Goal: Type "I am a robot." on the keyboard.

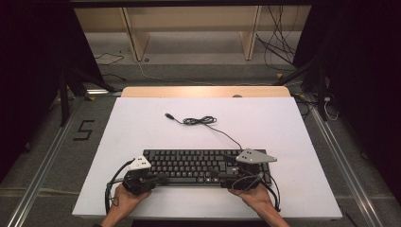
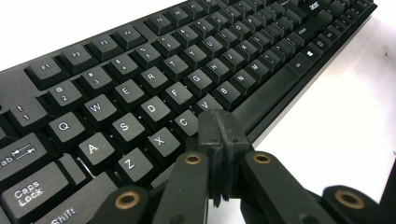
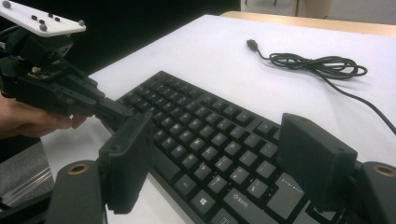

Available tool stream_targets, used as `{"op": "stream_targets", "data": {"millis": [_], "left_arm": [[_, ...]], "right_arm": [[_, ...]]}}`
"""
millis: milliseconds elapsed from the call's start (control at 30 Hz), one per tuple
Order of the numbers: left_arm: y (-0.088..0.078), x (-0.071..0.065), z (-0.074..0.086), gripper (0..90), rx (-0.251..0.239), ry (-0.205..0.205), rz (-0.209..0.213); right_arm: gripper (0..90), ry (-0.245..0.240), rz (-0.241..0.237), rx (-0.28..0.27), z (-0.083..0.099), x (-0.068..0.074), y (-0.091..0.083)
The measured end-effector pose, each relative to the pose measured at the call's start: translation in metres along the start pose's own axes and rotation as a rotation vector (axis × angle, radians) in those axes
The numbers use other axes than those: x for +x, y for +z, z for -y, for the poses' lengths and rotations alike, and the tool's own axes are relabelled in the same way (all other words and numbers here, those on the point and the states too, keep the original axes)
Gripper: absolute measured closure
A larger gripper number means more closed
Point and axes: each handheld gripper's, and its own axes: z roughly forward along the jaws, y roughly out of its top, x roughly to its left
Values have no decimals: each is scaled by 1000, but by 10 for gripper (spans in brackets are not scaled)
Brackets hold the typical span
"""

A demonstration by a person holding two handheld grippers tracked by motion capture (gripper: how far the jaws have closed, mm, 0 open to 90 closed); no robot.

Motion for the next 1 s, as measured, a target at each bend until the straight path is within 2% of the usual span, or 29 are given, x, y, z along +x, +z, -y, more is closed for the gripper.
{"op": "stream_targets", "data": {"millis": [200, 267, 367, 600, 700, 1000], "left_arm": [[5, 0, 0, 889, 22, 7, 0], [7, 0, 1, 890, 38, 13, -18], [8, 0, 1, 891, 41, 6, 4], [7, -2, 0, 891, 43, 15, -4], [4, -3, -1, 888, 21, 26, -21], [-16, 6, -6, 779, -116, -27, -31]], "right_arm": [[284, 1, -1, 0, 1, 0, -1], [284, 1, -2, -2, 1, 0, -2], [284, 2, -2, -2, 1, 0, -2], [284, 3, -2, 0, 1, 0, -2], [284, 1, -3, -1, 1, 1, -2], [284, 3, -5, -1, 1, 1, -2]]}}
